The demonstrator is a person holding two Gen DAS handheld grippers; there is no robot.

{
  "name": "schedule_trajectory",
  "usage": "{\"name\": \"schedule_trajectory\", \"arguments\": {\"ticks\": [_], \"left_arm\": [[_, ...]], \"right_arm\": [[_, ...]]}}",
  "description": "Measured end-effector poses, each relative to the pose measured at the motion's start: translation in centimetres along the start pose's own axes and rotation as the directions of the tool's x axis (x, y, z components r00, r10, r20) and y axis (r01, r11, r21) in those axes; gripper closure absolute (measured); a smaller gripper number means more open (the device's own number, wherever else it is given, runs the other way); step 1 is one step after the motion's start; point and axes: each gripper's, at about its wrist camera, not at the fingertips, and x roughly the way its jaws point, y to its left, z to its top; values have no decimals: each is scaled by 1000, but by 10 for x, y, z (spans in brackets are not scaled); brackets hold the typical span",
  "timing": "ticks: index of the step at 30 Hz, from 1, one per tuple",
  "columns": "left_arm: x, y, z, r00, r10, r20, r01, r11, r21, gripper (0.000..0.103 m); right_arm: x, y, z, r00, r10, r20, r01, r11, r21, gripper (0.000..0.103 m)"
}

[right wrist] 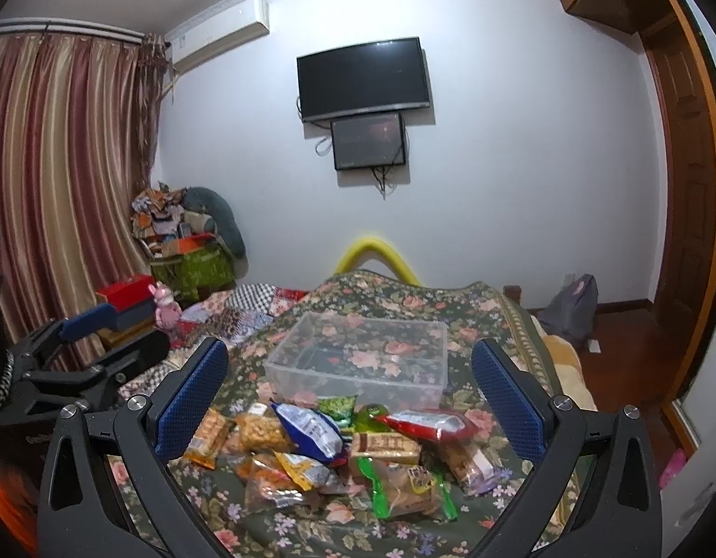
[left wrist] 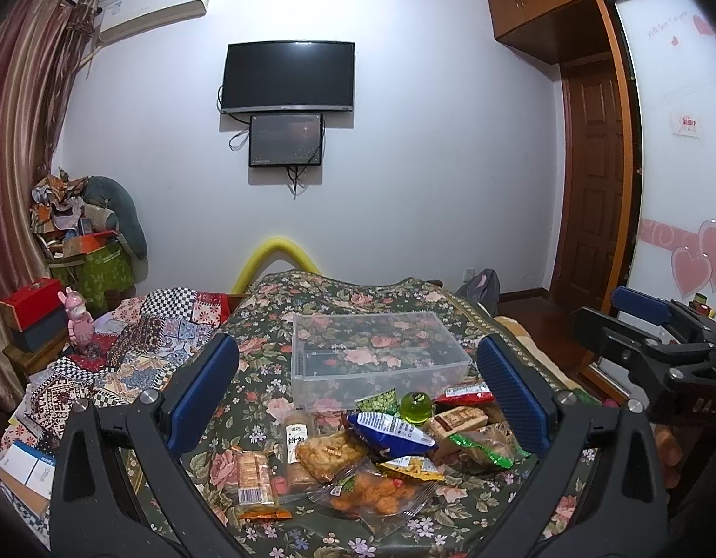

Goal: Organize snacks
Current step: 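Grasp the tall biscuit pack with the left gripper while the right gripper grasps the cookie bag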

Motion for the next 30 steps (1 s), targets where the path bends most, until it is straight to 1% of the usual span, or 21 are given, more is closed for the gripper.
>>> {"name": "schedule_trajectory", "arguments": {"ticks": [2, 6, 8, 9, 12, 14, 16, 18, 20, 21, 24, 26, 28, 30], "left_arm": [[8, 4, -5, 1000, 3, -22, -3, 1000, -1, 0], [27, 17, -19, 996, 7, -88, -8, 1000, -10, 0], [39, 25, -28, 991, 17, -131, -19, 1000, -10, 0], [46, 31, -33, 987, 33, -157, -35, 999, -10, 0], [63, 46, -47, 975, 47, -217, -52, 999, -16, 2], [73, 58, -58, 964, 56, -259, -65, 998, -26, 4], [86, 70, -70, 950, 65, -306, -79, 996, -31, 8], [97, 80, -82, 933, 73, -352, -88, 996, -28, 16], [107, 92, -94, 915, 87, -395, -108, 994, -31, 16], [110, 96, -99, 910, 89, -405, -114, 993, -37, 16], [121, 112, -115, 887, 99, -451, -139, 989, -56, 16], [125, 115, -122, 875, 104, -474, -147, 988, -56, 17], [132, 117, -132, 859, 103, -501, -150, 987, -55, 19], [137, 119, -138, 848, 98, -521, -152, 987, -61, 22]], "right_arm": [[5, -4, -4, 1000, -12, -19, 12, 1000, 9, 0], [23, -16, -16, 995, -24, -95, 27, 999, 27, 0], [33, -22, -22, 990, -32, -135, 35, 999, 26, 0], [37, -25, -26, 987, -41, -154, 45, 999, 23, 0], [51, -33, -35, 975, -59, -215, 64, 998, 17, 0], [61, -40, -43, 964, -60, -259, 68, 997, 25, 0], [68, -45, -48, 955, -53, -291, 67, 997, 36, 0], [75, -50, -53, 944, -53, -325, 70, 997, 41, 0], [80, -52, -57, 936, -56, -348, 74, 996, 40, 0], [82, -54, -59, 932, -58, -357, 77, 996, 40, 0], [90, -61, -64, 920, -60, -388, 83, 996, 44, 0], [97, -64, -65, 914, -55, -401, 82, 995, 51, 0], [103, -69, -65, 907, -47, -419, 81, 995, 64, 0], [112, -73, -67, 901, -35, -433, 77, 994, 80, 0]]}}
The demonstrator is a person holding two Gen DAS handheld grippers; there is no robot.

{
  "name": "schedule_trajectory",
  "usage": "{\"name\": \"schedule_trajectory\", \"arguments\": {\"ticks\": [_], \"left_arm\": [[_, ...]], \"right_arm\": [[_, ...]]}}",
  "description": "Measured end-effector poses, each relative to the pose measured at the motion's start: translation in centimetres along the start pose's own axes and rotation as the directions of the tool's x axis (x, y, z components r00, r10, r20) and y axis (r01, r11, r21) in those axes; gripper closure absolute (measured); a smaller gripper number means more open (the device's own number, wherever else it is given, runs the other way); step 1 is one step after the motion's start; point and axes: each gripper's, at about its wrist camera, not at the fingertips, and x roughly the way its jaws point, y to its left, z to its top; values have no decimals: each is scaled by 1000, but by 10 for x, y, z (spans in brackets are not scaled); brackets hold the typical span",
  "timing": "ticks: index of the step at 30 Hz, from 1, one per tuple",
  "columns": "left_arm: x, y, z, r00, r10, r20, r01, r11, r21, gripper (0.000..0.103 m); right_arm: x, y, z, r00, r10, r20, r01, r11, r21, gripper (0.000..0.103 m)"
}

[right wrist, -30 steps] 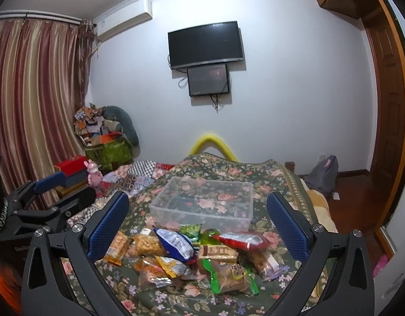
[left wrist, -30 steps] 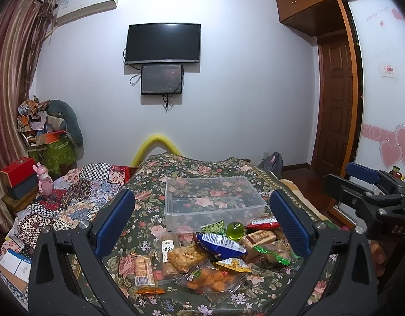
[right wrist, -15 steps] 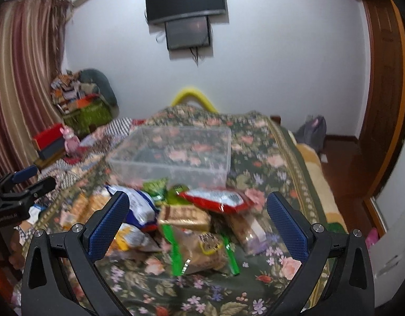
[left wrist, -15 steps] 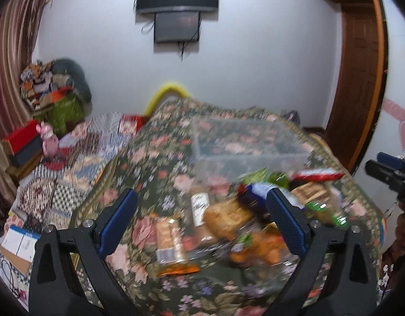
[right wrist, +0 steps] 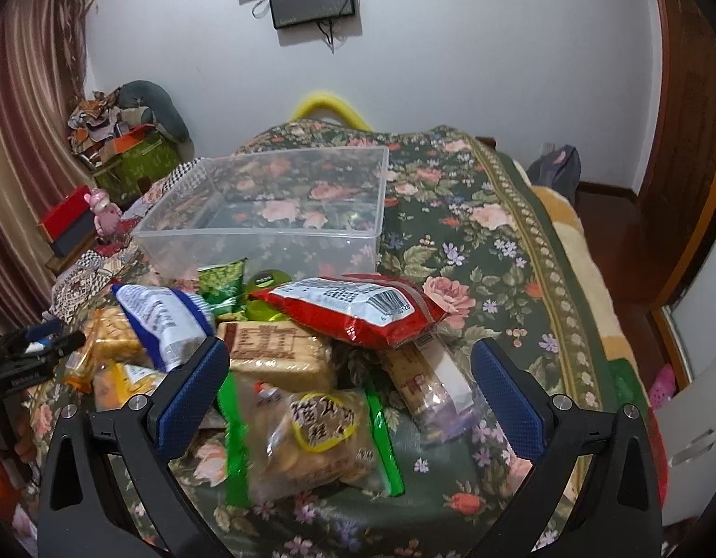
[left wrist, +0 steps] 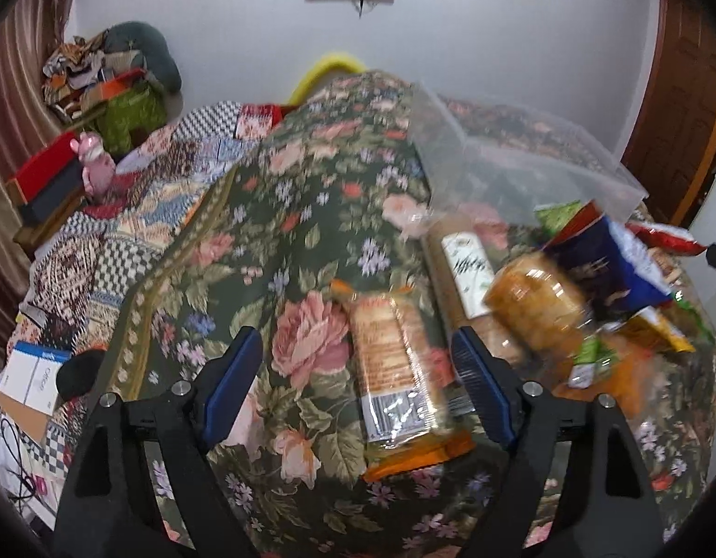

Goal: Organize snacks
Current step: 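Grasp the tall biscuit pack with the left gripper while the right gripper grasps the cookie bag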

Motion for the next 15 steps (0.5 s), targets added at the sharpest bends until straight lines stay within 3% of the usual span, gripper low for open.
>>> {"name": "schedule_trajectory", "arguments": {"ticks": [11, 15], "left_arm": [[27, -4, -7, 999, -27, -37, 27, 1000, 1, 43], [24, -10, -8, 1000, -29, -8, 29, 999, 34, 68]], "right_arm": [[35, -13, 18, 995, 48, -92, -42, 997, 60, 0], [39, -12, 20, 992, 61, -112, -55, 997, 61, 0]]}}
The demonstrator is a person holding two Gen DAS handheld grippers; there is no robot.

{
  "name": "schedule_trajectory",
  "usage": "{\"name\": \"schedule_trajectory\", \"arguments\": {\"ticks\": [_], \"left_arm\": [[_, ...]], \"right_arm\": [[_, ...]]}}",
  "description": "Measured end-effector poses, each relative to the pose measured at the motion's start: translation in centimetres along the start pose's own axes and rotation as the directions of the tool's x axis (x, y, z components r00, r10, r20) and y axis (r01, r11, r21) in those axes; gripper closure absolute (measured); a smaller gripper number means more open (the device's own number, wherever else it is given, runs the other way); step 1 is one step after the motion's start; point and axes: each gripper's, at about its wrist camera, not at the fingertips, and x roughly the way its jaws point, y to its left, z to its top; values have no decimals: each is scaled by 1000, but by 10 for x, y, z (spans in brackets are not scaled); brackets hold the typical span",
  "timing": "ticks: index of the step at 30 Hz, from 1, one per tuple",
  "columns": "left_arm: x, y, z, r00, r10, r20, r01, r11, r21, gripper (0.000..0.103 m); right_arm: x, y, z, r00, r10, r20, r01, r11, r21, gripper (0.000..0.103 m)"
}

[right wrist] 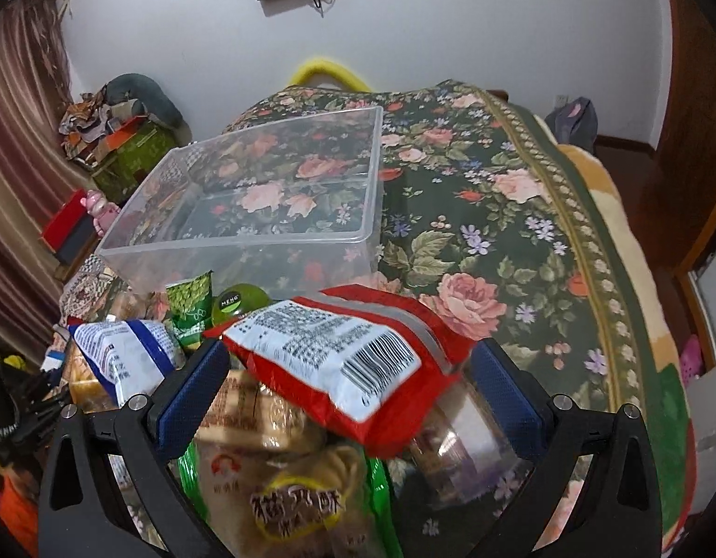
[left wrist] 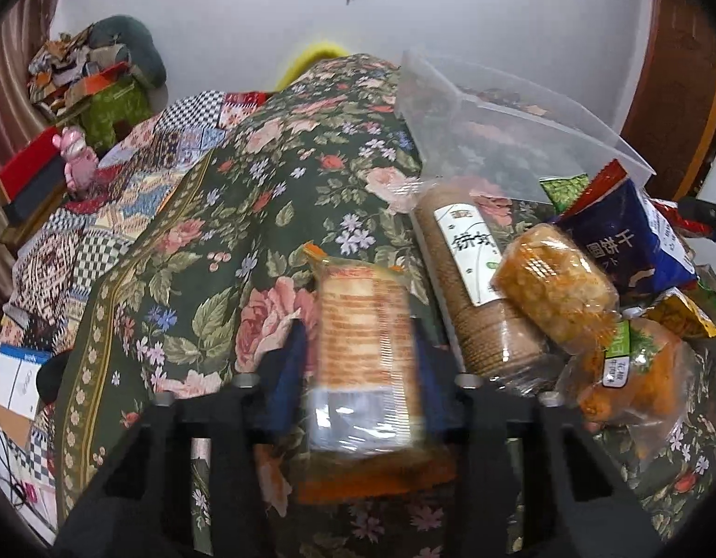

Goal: Organize snacks
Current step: 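Grasp the tall biscuit pack with the left gripper while the right gripper grasps the cookie bag, then carry the biscuit pack into the clear box with the left gripper while the right carries the cookie bag in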

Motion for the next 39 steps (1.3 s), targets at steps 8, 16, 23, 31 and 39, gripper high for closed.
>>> {"name": "schedule_trajectory", "arguments": {"ticks": [8, 16, 23, 31, 39], "left_arm": [[-12, 3, 8, 1000, 6, 28, -6, 1000, -15, 68], [-42, -6, 12, 998, -17, 66, 17, 1000, 5, 68], [-55, -17, 15, 996, -35, 78, 33, 999, 27, 68], [-66, -25, 25, 993, -56, 101, 53, 998, 38, 68], [-82, -40, 40, 985, -99, 139, 91, 994, 62, 68]], "right_arm": [[-17, 12, -19, 999, -18, -29, 16, 998, -65, 0], [-20, 33, -44, 995, 28, -94, -38, 993, -115, 0], [5, 29, -49, 988, 2, -152, -14, 997, -79, 6], [-2, 13, -51, 991, 20, -129, -24, 999, -24, 38], [-29, 20, -51, 995, 26, -95, -31, 998, -50, 54]]}}
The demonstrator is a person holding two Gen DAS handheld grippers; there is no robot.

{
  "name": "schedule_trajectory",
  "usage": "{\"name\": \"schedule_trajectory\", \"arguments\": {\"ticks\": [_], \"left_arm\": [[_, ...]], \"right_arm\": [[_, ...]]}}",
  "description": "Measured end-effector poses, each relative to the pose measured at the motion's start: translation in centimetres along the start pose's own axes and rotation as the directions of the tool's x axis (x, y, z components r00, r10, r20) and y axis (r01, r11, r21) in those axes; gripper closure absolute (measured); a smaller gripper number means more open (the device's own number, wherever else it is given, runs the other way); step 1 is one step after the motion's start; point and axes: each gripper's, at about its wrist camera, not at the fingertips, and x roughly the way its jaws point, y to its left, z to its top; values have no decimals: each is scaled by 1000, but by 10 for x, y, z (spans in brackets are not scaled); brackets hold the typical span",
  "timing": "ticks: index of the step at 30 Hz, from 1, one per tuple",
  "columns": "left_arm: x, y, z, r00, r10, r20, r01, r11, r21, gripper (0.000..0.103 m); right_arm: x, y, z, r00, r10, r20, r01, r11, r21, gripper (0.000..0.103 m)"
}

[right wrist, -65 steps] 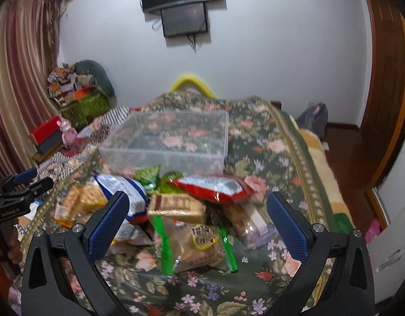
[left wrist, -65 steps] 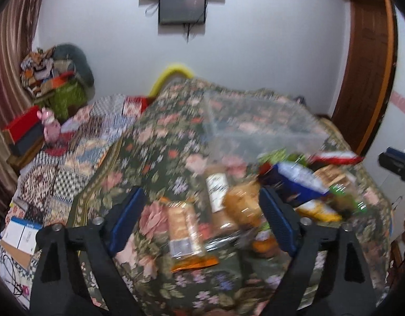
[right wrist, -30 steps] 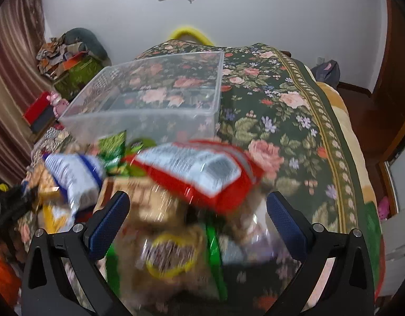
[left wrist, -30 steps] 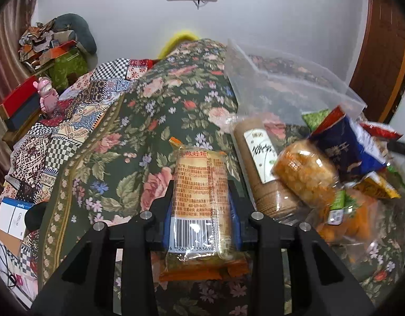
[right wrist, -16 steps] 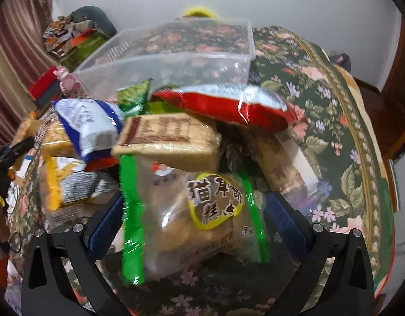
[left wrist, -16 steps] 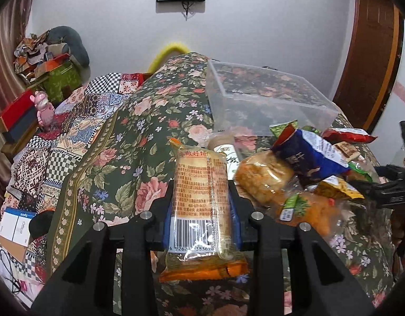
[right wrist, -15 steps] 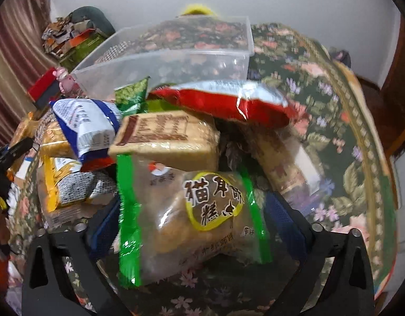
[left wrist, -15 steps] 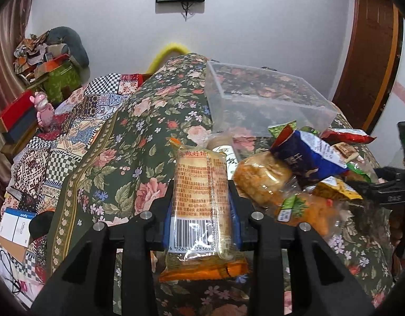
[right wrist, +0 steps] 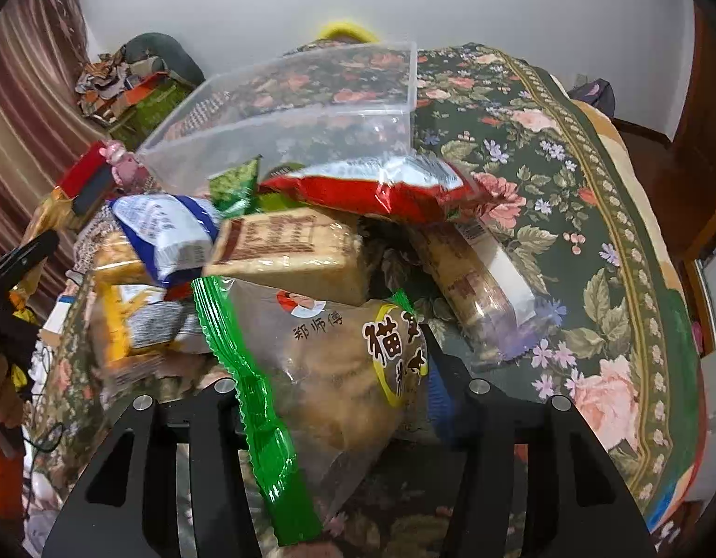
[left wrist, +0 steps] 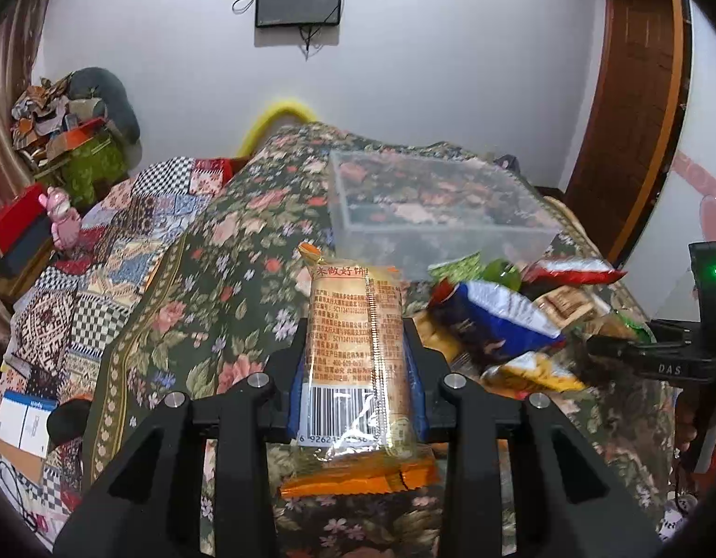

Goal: Organize snacks
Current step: 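Carry the biscuit pack into the clear box with the left gripper while the right carries the cookie bag in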

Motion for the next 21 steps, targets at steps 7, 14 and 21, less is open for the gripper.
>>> {"name": "schedule_trajectory", "arguments": {"ticks": [7, 14, 21], "left_arm": [[-5, -17, 20, 999, -38, 33, 37, 999, 22, 68], [0, -29, 41, 996, -77, 52, 76, 997, 24, 68], [13, -37, 72, 994, -79, 72, 76, 996, 43, 68]], "right_arm": [[-34, 7, 17, 996, 27, 89, -27, 1000, 1, 54], [-64, 21, 44, 976, 36, 216, -31, 999, -24, 54], [-60, 25, 80, 957, 56, 284, -49, 998, -29, 54]]}}
